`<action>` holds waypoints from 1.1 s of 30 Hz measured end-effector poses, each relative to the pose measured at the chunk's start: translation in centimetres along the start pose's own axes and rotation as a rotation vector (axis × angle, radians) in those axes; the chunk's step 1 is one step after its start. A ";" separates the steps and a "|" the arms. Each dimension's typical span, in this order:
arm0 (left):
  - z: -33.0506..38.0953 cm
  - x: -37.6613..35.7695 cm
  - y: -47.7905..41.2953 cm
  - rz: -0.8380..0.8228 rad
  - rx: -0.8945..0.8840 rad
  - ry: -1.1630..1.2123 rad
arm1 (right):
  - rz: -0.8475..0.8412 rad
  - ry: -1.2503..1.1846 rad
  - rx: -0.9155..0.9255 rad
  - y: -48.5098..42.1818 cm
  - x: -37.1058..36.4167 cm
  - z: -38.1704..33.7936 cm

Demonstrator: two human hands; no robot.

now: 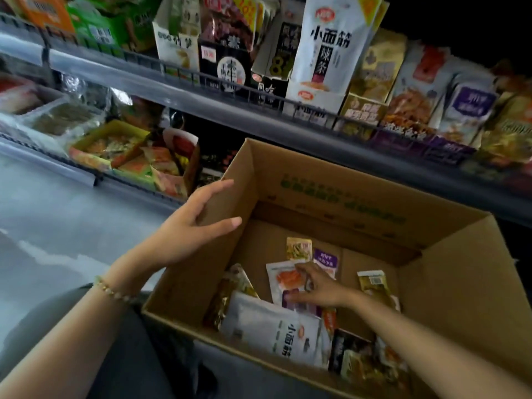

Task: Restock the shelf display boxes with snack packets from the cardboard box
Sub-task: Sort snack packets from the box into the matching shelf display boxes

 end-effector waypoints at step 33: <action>-0.2 -0.2 -0.9 0.029 -0.001 -0.009 | -0.012 0.235 0.064 -3.0 -1.3 2.6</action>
Point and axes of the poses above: each hand's wrist, its own y-axis away from the middle knuckle, its own x-axis out of the back of the hand, z = x × y, the point moved 1 cm from there along -y, towards the middle knuckle
